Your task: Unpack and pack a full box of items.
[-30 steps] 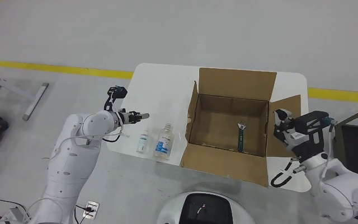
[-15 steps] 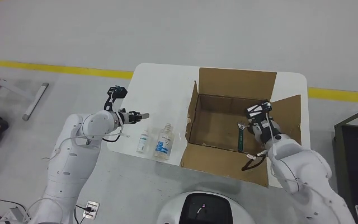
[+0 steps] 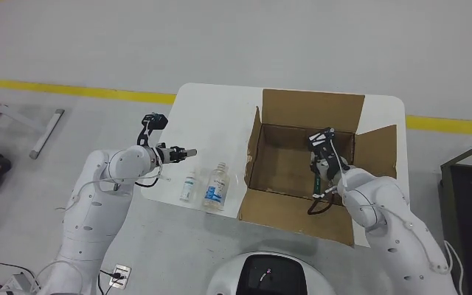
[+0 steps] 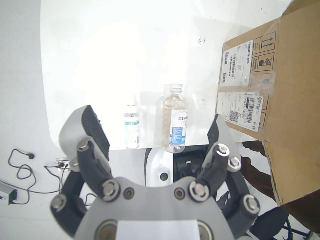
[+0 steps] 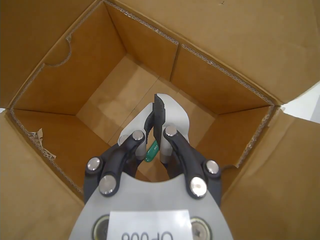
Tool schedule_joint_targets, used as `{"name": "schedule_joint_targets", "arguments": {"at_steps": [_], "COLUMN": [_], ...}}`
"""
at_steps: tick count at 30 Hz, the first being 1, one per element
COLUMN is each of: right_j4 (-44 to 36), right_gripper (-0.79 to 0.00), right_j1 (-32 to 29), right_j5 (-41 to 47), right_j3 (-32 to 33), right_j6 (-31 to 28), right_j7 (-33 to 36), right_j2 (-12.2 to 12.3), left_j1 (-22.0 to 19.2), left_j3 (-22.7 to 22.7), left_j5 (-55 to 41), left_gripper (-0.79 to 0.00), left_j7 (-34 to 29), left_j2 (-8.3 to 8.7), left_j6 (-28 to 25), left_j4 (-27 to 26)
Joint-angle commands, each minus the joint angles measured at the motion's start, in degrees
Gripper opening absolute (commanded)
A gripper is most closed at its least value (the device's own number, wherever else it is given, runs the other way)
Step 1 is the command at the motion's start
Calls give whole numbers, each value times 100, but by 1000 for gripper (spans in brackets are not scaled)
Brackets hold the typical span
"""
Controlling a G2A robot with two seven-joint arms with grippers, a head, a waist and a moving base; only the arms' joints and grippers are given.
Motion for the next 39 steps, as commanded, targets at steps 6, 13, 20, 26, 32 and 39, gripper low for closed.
{"name": "schedule_joint_targets", "arguments": {"at_steps": [6,13,20,26,32,39], "right_j4": [40,412,1363,2180,2640,2855], "right_gripper": [-785,-785,-785,-785,-785,-785], "right_j1": [-26,342,950,1273,1483,1525], "right_j5": [-235,-533,-460,-209,-404,-501], "right_j3": [-35,-613,-1186,-1325,-1480,-1516], "right_j6": [194,1195,2019,2089,2042,1910], "right_j7": [87,695,1421,1500,1731,1881], "right_j2": [-4,-249,-618,-841,-984,-1086], "left_j1": [0,0,0,0,0,0], "left_j3": [0,0,0,0,0,0], "left_j5": [0,0,0,0,0,0], "left_gripper": [0,0,0,0,0,0], "left_j7": [0,0,0,0,0,0], "left_j2": [0,0,0,0,0,0], "left_j6": [0,0,0,0,0,0], "left_j4": [0,0,0,0,0,0]}}
